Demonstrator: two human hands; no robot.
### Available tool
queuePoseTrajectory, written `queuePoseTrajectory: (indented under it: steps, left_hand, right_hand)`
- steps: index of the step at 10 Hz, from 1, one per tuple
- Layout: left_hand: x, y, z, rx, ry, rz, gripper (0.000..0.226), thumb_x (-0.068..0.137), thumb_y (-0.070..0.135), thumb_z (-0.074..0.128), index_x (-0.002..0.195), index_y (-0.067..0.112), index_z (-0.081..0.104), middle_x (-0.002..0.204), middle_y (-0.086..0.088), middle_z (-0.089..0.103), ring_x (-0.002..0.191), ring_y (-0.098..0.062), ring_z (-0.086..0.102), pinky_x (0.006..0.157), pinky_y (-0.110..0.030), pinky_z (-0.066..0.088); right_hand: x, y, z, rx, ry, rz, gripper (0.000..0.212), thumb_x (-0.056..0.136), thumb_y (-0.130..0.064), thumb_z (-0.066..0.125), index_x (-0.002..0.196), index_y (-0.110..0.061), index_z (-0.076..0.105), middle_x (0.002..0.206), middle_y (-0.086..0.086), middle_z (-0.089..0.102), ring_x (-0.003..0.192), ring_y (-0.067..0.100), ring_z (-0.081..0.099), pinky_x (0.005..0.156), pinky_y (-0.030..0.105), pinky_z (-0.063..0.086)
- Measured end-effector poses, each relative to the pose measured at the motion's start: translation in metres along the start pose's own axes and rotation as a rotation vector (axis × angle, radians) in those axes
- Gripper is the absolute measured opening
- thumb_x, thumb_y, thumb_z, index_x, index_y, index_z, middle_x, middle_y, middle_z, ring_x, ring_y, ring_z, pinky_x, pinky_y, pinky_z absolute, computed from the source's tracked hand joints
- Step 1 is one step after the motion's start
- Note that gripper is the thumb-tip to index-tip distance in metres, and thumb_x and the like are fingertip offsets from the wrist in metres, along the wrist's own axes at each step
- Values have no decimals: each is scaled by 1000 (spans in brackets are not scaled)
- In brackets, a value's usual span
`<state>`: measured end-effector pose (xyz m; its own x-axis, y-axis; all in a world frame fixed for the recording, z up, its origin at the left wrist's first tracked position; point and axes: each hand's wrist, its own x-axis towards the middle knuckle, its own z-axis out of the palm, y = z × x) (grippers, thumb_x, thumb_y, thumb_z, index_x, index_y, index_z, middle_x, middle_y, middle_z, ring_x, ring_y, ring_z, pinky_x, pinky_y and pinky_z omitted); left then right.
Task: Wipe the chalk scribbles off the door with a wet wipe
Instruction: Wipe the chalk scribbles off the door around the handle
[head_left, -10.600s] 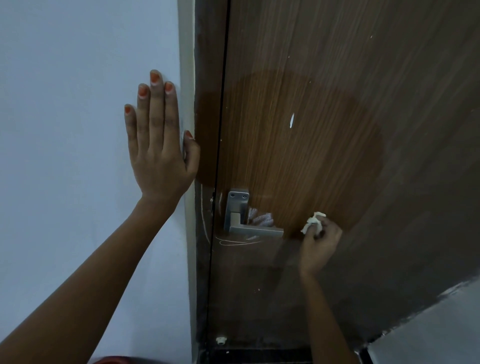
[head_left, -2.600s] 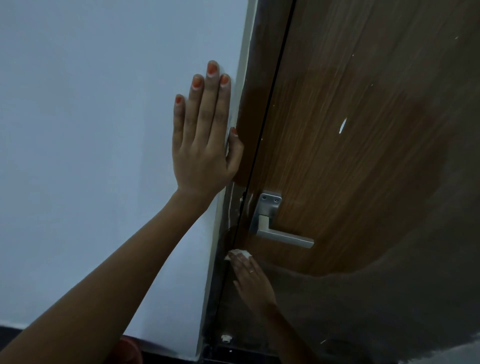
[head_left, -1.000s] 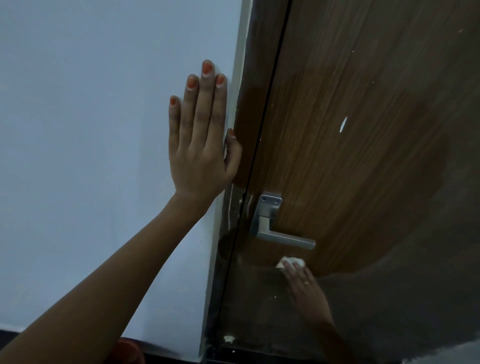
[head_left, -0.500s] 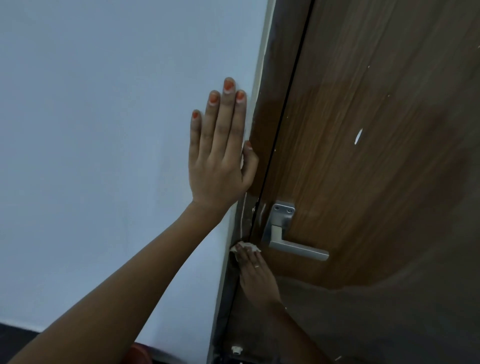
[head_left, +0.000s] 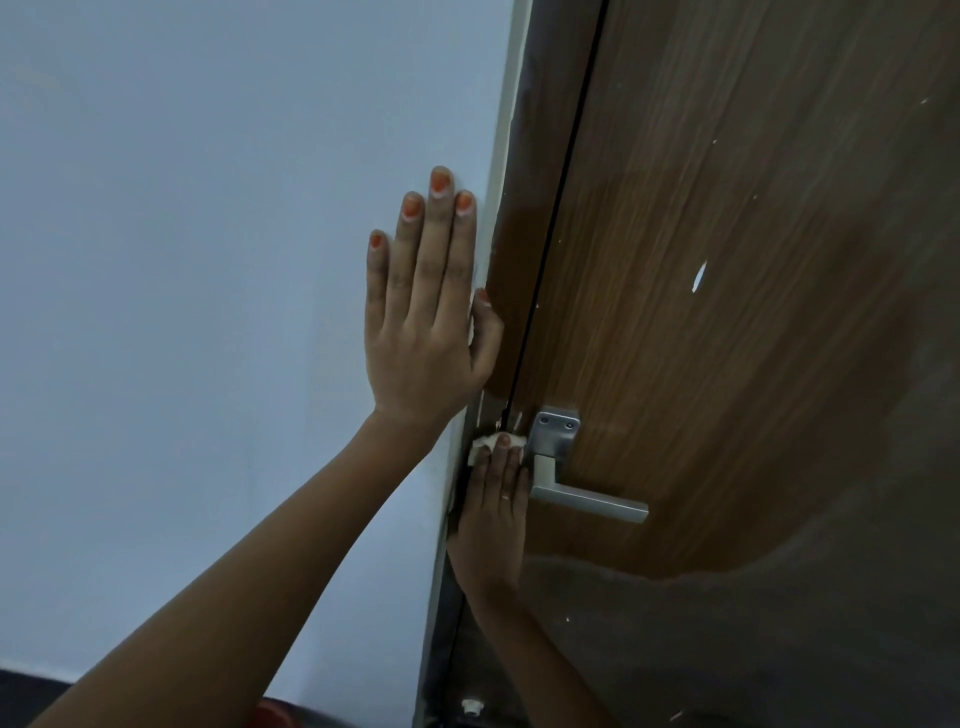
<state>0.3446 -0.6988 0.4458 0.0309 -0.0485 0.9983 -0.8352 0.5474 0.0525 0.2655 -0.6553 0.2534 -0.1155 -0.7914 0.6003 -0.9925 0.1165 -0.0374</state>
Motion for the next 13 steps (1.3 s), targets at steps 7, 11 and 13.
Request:
queuePoseTrajectory:
  steps: [7,11,13]
  left_hand:
    - [1,1,-2,-11,-5,-9,56,87,12,49,138,0,29,137,-23,44,142,-11,-2,116,-37,11]
    - [1,1,-2,-6,-6,-5,56,86,12,50,137,0,30,137,-23,44,141,-10,-2,116,-37,11]
    - [1,1,-2,-12,0,-7,55,87,12,50,137,1,29,136,-24,45,141,-10,-2,116,-37,11]
  right_hand:
    - [21,-4,-15,38,98,-41,78,70,-21,77,135,-1,38,141,18,32,135,33,21,115,41,-6]
    - [38,-5,-23,88,162,-91,64,82,-31,53,138,-3,38,146,14,22,136,31,19,115,48,9]
    - [59,-3,-39,173,171,-101,55,89,-27,39,138,-3,38,148,11,23,137,29,19,110,49,16]
